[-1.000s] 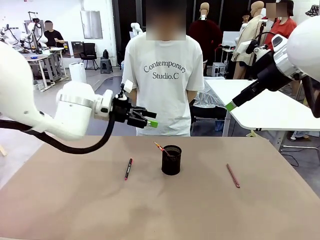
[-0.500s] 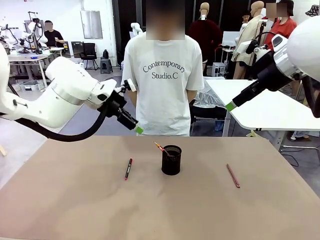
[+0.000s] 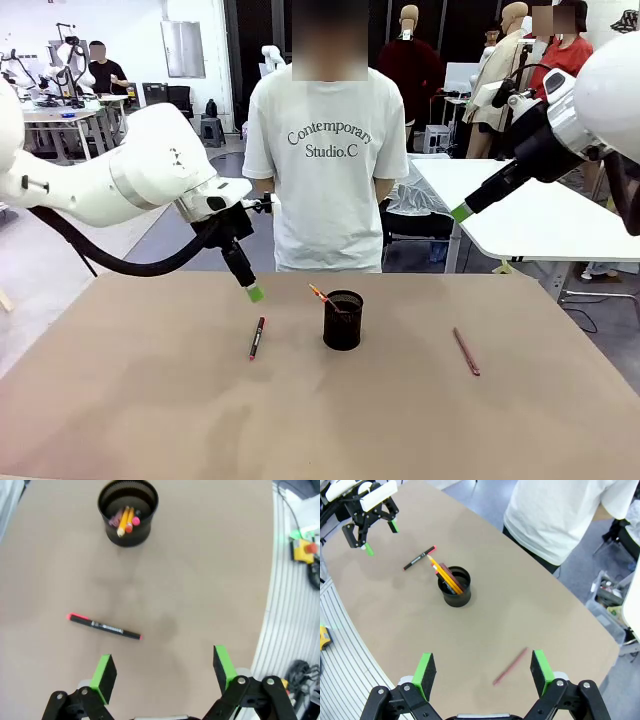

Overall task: Place the pens into the pen holder.
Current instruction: Pick up a writing instrument from the table and place it into the Pen holder.

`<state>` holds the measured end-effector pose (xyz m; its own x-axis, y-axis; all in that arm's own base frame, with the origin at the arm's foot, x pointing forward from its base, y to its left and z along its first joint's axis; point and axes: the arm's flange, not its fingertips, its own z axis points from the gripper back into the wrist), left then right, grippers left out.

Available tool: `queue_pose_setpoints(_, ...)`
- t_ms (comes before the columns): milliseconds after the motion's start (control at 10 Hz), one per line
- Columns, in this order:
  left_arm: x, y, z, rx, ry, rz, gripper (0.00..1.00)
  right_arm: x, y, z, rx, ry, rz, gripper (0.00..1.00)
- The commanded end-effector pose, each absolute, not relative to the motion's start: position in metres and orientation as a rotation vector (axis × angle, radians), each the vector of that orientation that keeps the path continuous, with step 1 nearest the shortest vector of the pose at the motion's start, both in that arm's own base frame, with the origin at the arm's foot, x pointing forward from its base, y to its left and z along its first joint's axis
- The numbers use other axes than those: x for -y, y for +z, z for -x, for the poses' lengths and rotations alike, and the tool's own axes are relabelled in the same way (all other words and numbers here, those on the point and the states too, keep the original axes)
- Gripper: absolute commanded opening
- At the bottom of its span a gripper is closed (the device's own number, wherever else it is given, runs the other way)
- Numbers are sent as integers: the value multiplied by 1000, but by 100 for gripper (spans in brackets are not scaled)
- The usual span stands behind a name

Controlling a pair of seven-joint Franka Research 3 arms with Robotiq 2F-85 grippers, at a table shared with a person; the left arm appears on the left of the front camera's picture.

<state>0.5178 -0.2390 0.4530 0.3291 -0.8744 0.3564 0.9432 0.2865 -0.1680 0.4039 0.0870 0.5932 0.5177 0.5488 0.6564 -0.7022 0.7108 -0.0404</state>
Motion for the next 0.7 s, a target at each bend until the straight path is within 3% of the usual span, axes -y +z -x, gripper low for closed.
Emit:
queue_pose_setpoints(0, 243, 455, -531, 123, -1185, 316, 100, -86, 593, -404, 697, 762, -253, 100)
queue_pose_setpoints(200, 246, 438, -539, 118, -1144, 267, 100, -86, 593, -404, 697, 762, -253, 100)
queue_pose_setpoints(300, 249, 436, -539, 188, -1136, 335, 100, -86, 593, -404, 697, 762, -253, 100)
queue_pose_setpoints(600, 241, 438, -531, 123, -1170, 299, 100, -86, 593, -404, 697, 762, -253, 100)
